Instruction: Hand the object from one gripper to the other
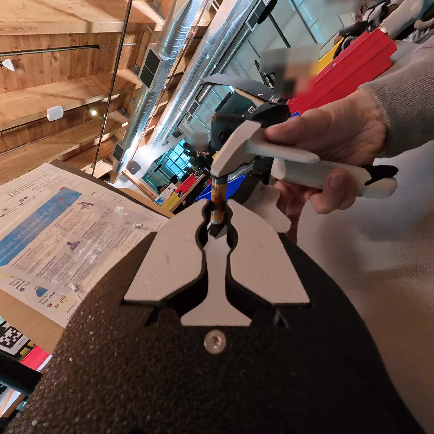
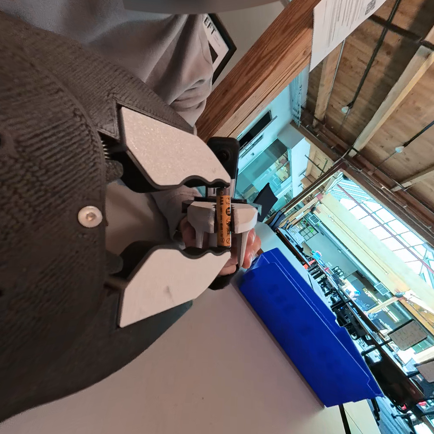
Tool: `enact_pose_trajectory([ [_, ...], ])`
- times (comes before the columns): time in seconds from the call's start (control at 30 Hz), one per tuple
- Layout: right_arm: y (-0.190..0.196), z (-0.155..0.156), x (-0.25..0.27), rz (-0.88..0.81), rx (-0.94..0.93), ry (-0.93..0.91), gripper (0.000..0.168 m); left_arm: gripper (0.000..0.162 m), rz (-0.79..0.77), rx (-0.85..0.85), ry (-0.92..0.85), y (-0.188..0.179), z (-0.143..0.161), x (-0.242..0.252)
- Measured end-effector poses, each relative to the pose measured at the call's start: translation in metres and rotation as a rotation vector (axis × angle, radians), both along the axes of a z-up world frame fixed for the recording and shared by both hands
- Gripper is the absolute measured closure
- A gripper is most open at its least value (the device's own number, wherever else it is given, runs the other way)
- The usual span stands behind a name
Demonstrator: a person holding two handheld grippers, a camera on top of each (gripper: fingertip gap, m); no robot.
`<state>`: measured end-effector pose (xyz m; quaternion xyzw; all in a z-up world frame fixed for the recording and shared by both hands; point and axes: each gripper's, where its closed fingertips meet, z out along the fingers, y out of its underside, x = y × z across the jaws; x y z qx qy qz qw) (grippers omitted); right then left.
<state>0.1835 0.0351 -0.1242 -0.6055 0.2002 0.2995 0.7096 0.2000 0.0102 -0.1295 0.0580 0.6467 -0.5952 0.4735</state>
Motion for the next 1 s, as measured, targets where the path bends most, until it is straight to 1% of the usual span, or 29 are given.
enact_pose_trajectory([
  [0.03, 0.000, -0.001, 0.000, -0.007, -0.019, -0.026, 0.120, 0.152, 0.000, 0.002, 0.004, 0.000, -0.001, 0.000],
  [0.1, 0.000, -0.003, 0.003, -0.047, -0.052, -0.104, 0.120, 0.145, 0.016, 0.007, 0.013, 0.000, -0.003, 0.003],
  [0.17, -0.003, -0.001, 0.011, -0.114, -0.074, -0.164, 0.120, 0.138, 0.071, 0.011, 0.019, 0.003, -0.006, 0.010],
  [0.2, -0.009, 0.000, 0.022, -0.188, -0.099, -0.192, 0.120, 0.131, 0.102, 0.016, 0.029, 0.005, -0.008, 0.015],
  [0.23, -0.018, -0.001, 0.038, -0.293, -0.139, -0.231, 0.120, 0.129, 0.132, 0.027, 0.043, 0.007, -0.011, 0.020],
  [0.27, -0.033, -0.002, 0.059, -0.432, -0.196, -0.285, 0.120, 0.129, 0.161, 0.039, 0.053, 0.009, -0.014, 0.024],
  [0.33, -0.079, 0.003, 0.096, -0.714, -0.326, -0.436, 0.120, 0.130, 0.205, 0.051, 0.066, 0.014, -0.018, 0.031],
  [0.37, -0.109, 0.007, 0.112, -0.858, -0.405, -0.503, 0.119, 0.132, 0.217, 0.047, 0.075, 0.016, -0.018, 0.033],
  [0.47, -0.225, 0.012, 0.150, -1.295, -0.755, -0.626, 0.119, 0.135, 0.231, 0.012, 0.120, 0.021, -0.017, 0.037],
  [0.5, -0.263, 0.010, 0.153, -1.409, -0.889, -0.633, 0.119, 0.136, 0.235, 0.002, 0.135, 0.022, -0.017, 0.039],
  [0.53, -0.296, 0.004, 0.154, -1.474, -1.013, -0.614, 0.117, 0.137, 0.241, -0.005, 0.149, 0.024, -0.017, 0.040],
  [0.57, -0.321, -0.004, 0.155, -1.508, -1.098, -0.571, 0.119, 0.138, 0.246, -0.012, 0.160, 0.025, -0.018, 0.041],
  [0.63, -0.348, -0.019, 0.157, -1.524, -1.127, -0.491, 0.119, 0.138, 0.246, -0.022, 0.185, 0.026, -0.020, 0.043],
  [0.7, -0.350, -0.023, 0.160, -1.494, -1.078, -0.481, 0.119, 0.139, 0.238, -0.030, 0.206, 0.025, -0.021, 0.044],
  [0.73, -0.350, -0.023, 0.160, -1.500, -1.084, -0.490, 0.119, 0.139, 0.235, -0.034, 0.211, 0.024, -0.022, 0.044],
  [0.8, -0.349, -0.025, 0.161, -1.505, -1.153, -0.522, 0.118, 0.139, 0.235, -0.033, 0.224, 0.024, -0.023, 0.045],
  [0.9, -0.346, -0.026, 0.163, -1.515, -1.183, -0.549, 0.099, 0.139, 0.241, -0.034, 0.238, 0.026, -0.025, 0.047],
  [1.0, -0.343, -0.022, 0.162, -1.526, -1.182, -0.587, 0.090, 0.139, 0.241, -0.044, 0.259, 0.027, -0.027, 0.049],
])
